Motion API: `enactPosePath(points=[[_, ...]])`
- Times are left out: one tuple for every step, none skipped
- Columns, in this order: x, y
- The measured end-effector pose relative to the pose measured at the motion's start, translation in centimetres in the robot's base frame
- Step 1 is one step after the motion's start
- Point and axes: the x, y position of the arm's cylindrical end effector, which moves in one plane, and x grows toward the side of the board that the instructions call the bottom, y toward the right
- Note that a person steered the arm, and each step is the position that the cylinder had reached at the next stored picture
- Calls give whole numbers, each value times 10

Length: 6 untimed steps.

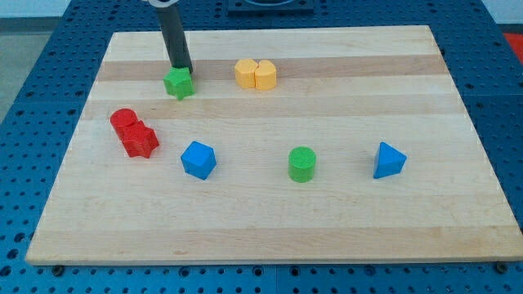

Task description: Push the green star diagonally to the top left of the blue cube

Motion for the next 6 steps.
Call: enactPosePath(points=[[19, 11], [26, -9], [26, -65], [26, -91], [31, -87], [31, -45]])
